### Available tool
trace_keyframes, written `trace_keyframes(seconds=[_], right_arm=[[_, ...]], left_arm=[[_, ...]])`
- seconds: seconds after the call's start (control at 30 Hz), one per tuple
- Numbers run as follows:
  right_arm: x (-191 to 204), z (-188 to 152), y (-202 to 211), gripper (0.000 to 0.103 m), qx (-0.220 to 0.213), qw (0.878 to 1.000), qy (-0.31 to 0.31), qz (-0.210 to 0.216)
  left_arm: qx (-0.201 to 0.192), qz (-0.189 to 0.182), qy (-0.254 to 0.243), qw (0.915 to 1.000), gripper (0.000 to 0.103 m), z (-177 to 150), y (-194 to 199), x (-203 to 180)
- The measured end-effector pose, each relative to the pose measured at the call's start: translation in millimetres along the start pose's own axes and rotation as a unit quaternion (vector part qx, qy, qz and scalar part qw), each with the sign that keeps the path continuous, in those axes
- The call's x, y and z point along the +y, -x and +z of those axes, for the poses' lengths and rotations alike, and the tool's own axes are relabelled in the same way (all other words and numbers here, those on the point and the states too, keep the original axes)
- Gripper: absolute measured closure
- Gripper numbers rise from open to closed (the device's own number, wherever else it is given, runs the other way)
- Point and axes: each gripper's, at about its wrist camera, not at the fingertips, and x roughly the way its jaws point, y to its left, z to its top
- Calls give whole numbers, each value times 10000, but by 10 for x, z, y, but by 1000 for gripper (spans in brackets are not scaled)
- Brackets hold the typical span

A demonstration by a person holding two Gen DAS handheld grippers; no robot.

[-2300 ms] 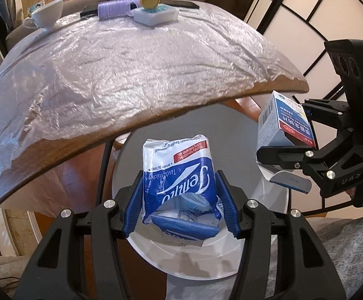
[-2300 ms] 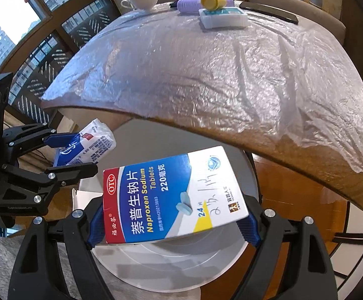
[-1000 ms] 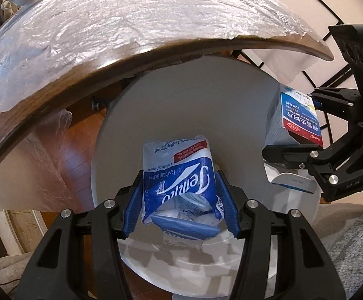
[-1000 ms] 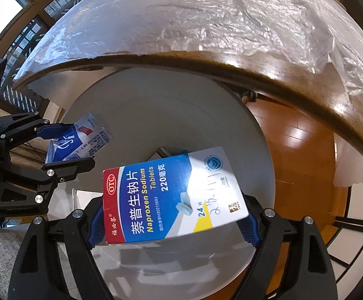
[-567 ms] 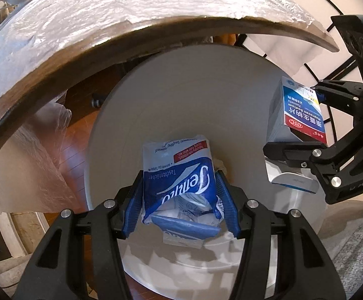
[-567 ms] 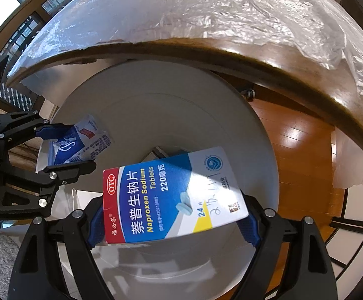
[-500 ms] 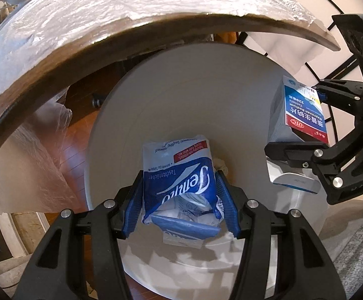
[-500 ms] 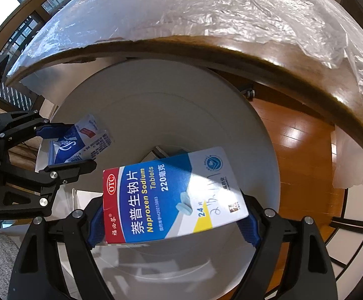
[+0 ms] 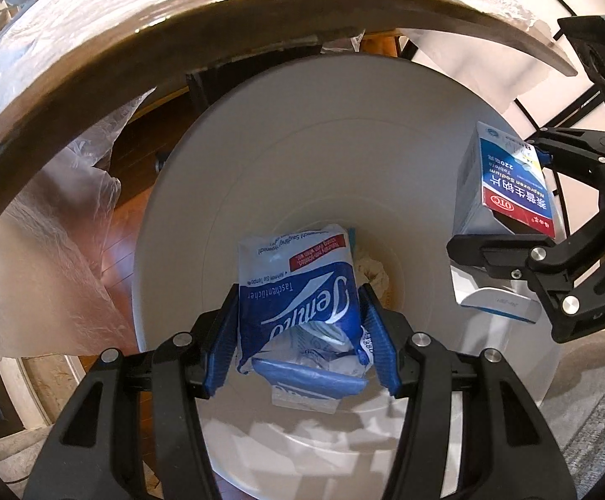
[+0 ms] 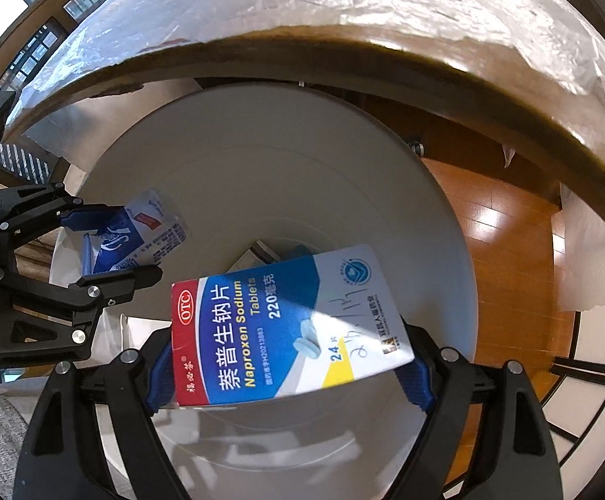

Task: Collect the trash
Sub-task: 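Lower the Tempo pack and Naproxen box into the bin opening, then open both tools to drop the pack and box into the bin, then move both tools back over the table toward the rollers and cup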

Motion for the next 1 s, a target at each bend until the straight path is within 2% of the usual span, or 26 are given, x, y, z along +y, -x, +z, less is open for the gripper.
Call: trace_keyframes(seconds=[0.5, 0.6, 0.67, 0.73, 0.9, 1.0], right_arm=[[-104, 0, 16, 20, -1, 9999, -136, 33], [-144, -4, 39, 20, -23, 9998, -207, 48], [-177, -6, 60, 17, -41, 9996, -267, 77], [-199, -8, 97, 13, -105, 9994, -319, 93], [-249, -45, 312, 13, -299, 9993, -212, -10], [-230, -76, 586, 13, -498, 9987, -33, -53]], left_arm=[[-37, -61, 25, 10000, 46, 15, 22, 8], [-46, -93, 50, 9999, 42, 18, 35, 35], [-84, -84, 42, 9999, 33, 20, 49, 51], [-109, -100, 44, 9999, 32, 19, 70, 62], [-185, -104, 52, 9998, 32, 10, 164, 94], [-272, -112, 84, 9995, 32, 2, 323, 152]])
